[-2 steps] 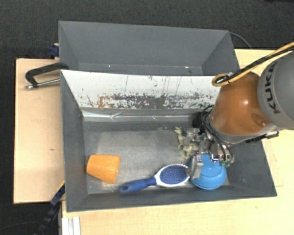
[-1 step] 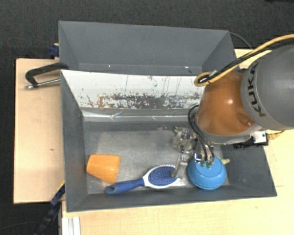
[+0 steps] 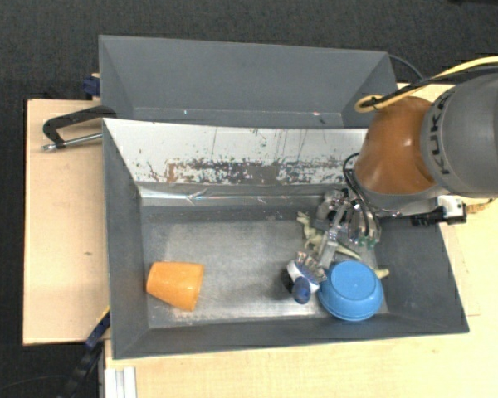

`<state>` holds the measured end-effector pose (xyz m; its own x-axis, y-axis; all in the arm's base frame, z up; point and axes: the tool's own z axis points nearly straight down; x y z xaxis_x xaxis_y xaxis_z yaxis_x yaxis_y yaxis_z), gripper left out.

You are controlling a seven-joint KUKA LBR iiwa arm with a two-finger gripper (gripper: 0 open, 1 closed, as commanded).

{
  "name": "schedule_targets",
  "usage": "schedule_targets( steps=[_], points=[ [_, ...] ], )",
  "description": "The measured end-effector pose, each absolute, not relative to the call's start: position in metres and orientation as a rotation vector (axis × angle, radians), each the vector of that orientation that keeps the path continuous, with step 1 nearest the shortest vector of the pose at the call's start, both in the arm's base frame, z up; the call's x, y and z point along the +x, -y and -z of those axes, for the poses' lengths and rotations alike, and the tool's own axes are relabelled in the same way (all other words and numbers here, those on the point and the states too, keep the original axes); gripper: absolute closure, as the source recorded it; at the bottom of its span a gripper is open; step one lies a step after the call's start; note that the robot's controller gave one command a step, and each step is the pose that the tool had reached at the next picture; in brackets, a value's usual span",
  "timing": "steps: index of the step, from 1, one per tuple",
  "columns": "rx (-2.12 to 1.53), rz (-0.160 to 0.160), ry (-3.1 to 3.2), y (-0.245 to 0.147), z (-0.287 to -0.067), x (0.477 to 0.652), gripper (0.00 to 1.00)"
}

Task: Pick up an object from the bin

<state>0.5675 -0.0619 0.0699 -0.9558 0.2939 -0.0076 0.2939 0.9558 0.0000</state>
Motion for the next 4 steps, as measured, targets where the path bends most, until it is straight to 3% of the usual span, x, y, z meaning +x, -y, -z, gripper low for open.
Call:
schedule_targets(
  steps=[1,2,4],
  points=[
    [0.668,-0.002,-3.062,0.0379,-0.0728,0.5658,0.0],
    [0.667,-0.002,-3.067,0.0375,-0.0708,0.5642,1.0],
    [0.662,-0.002,-3.066,0.0368,-0.0768,0.5665,1.0]
  ],
)
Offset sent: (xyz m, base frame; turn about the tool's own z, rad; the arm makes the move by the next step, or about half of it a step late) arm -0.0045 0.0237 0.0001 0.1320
